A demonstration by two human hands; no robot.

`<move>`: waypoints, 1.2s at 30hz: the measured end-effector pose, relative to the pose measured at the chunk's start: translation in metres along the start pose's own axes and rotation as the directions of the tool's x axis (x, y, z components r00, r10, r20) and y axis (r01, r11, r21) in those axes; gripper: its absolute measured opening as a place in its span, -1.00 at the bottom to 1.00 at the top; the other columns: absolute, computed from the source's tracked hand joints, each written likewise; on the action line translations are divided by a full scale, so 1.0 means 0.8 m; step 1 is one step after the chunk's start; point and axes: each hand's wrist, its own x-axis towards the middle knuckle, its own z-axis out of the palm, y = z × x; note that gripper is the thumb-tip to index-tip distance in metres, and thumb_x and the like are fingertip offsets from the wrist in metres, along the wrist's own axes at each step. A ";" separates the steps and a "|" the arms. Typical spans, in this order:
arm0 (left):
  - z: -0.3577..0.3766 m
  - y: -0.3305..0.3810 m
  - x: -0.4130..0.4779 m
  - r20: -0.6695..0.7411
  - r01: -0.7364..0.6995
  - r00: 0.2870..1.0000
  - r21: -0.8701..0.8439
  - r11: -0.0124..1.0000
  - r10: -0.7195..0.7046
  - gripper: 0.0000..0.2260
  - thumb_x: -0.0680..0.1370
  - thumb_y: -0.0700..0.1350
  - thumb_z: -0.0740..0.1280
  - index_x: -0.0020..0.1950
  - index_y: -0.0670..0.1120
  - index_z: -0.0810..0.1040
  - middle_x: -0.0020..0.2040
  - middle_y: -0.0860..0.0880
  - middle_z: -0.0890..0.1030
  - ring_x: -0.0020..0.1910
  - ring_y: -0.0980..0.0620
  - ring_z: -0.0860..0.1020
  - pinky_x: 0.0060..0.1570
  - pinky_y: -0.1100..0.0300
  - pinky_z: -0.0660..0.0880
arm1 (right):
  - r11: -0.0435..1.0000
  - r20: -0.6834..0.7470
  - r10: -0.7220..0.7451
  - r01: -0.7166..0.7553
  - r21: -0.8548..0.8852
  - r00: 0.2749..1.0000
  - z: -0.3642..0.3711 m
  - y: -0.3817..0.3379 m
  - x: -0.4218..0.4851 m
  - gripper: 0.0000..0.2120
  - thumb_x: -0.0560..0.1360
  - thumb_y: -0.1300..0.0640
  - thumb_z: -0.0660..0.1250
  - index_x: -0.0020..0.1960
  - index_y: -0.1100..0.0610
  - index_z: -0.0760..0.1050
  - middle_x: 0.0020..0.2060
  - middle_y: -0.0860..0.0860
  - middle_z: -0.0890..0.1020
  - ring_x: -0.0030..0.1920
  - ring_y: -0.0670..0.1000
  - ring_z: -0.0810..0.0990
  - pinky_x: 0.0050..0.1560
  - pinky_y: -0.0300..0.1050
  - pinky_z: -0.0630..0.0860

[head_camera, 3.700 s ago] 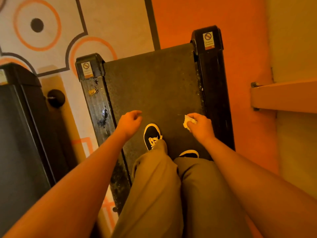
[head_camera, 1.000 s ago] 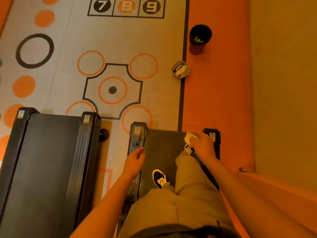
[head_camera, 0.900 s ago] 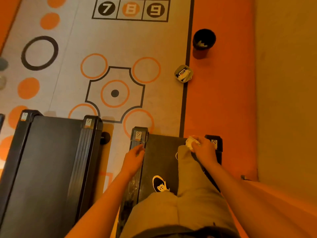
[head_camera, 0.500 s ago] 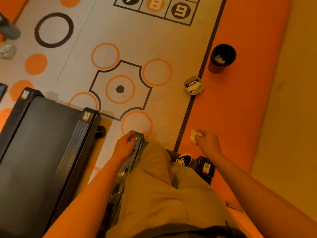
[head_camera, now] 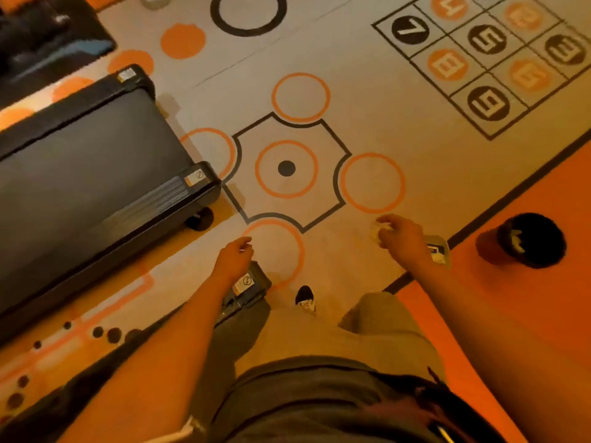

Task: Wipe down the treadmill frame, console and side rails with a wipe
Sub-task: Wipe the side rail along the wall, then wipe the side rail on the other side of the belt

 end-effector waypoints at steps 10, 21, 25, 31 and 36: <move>0.025 0.028 0.016 -0.226 0.307 0.899 -0.285 0.908 -0.375 -0.65 0.70 -0.13 0.19 0.49 -0.12 0.42 0.36 -0.17 0.51 0.11 -0.05 0.53 -0.16 0.32 0.44 | 0.928 0.488 -0.106 0.263 -0.266 0.867 0.045 -0.027 0.208 -0.71 0.55 0.21 0.28 0.25 0.06 0.58 0.04 0.18 0.68 -0.02 0.19 0.66 0.10 0.14 0.60; 0.180 0.106 -0.056 -0.272 0.385 0.604 -0.723 0.573 -0.749 -0.67 0.68 -0.12 0.24 0.45 -0.09 0.47 0.36 -0.16 0.53 0.34 -0.16 0.49 0.28 -0.01 0.43 | 0.590 0.805 -0.164 0.710 -0.384 0.571 0.014 -0.121 0.318 -0.70 0.54 0.22 0.29 0.25 0.15 0.58 0.07 0.21 0.67 0.05 0.26 0.64 0.10 0.18 0.58; 0.237 0.106 -0.072 -0.210 0.364 0.534 -0.818 0.446 -0.819 -0.65 0.68 -0.11 0.24 0.47 -0.11 0.45 0.35 -0.15 0.55 0.30 -0.13 0.52 0.22 0.06 0.43 | 0.450 0.882 -0.193 0.837 -0.311 0.431 0.050 -0.185 0.291 -0.70 0.56 0.23 0.27 0.26 0.16 0.58 0.03 0.19 0.67 -0.02 0.22 0.65 -0.02 0.04 0.56; 0.307 0.057 -0.080 -0.044 0.319 0.425 -0.927 0.196 -0.904 -0.67 0.64 -0.10 0.30 0.40 -0.13 0.52 0.30 -0.17 0.59 0.28 -0.15 0.55 0.31 -0.08 0.47 | 0.352 0.953 -0.193 0.923 -0.154 0.233 0.136 -0.255 0.222 -0.72 0.56 0.26 0.28 0.24 0.18 0.57 -0.12 0.11 0.66 -0.15 0.11 0.67 -0.20 -0.19 0.53; 0.303 0.003 -0.067 0.023 0.305 0.389 -0.947 0.105 -0.921 -0.68 0.64 -0.14 0.31 0.38 -0.17 0.53 0.26 -0.20 0.60 0.26 -0.19 0.56 0.28 -0.08 0.48 | 0.284 0.969 -0.172 0.951 -0.124 0.178 0.194 -0.292 0.183 -0.74 0.58 0.22 0.30 0.25 0.14 0.58 -0.10 0.06 0.67 -0.23 -0.06 0.63 -0.30 -0.36 0.44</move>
